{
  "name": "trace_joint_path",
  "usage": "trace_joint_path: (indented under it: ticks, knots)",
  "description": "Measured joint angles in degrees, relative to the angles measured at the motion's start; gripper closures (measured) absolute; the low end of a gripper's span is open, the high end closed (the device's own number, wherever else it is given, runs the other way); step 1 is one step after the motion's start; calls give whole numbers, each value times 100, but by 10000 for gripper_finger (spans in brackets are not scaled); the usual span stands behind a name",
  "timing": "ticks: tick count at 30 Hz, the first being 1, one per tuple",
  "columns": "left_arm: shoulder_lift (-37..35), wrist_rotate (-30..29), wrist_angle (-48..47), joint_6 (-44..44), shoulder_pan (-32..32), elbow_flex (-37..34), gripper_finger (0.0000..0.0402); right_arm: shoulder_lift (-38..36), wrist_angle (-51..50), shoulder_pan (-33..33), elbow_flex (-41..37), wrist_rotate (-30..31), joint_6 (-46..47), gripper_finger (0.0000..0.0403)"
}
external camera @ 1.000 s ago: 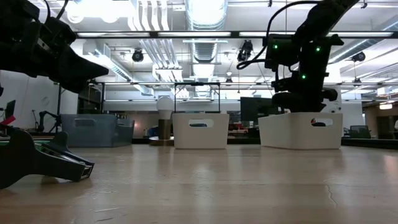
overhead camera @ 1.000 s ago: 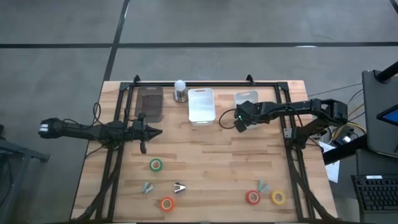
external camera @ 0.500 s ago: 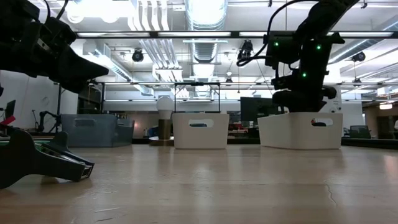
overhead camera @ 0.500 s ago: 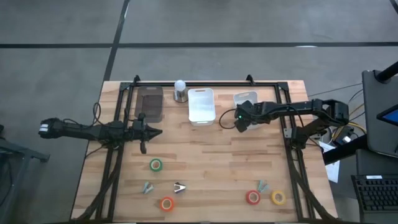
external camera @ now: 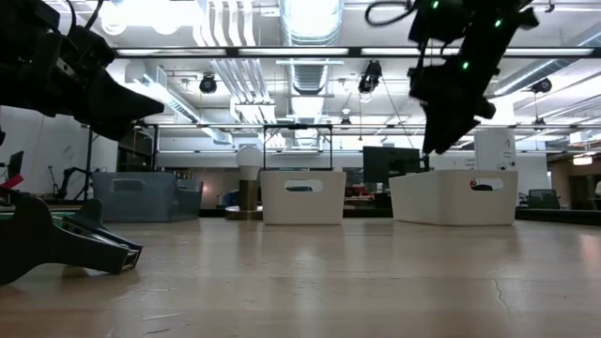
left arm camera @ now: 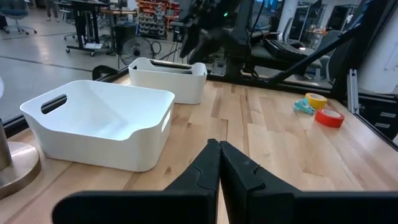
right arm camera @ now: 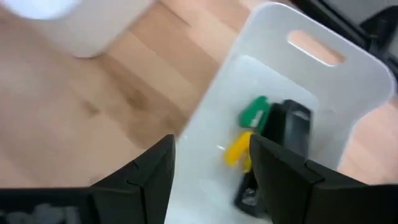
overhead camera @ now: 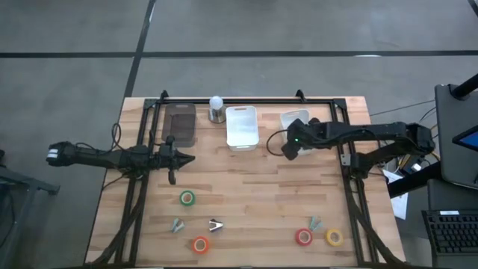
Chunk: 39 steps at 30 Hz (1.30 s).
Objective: Pick and place Stapler, Stapler remover, tape
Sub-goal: Put the red masking tape into the left white bin
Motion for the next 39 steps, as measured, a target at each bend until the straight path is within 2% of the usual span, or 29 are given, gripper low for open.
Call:
trace_joint_path:
  ticks: [7,14,20,24,30,39]
  knots:
    - [0,-1,0,-2,1,1,390,-601,19,689,0,-842,-190,200]
    - [0,-1,0,-1,1,1,390,-672,63,1974,-2,-1882,-308,202]
    - [0,0,0,0,0,2,390,-173,352,3397,-4,-1935,-344,202]
    - [0,-2,-2,-2,1,0,390,165,595,4070,7,-1937,198,202]
    - [0,-2,-2,-2,1,2,390,699,610,4720,275,-1968,893,202]
    - [0,-2,-2,-2,1,0,390,1643,434,5204,823,-2012,906,202]
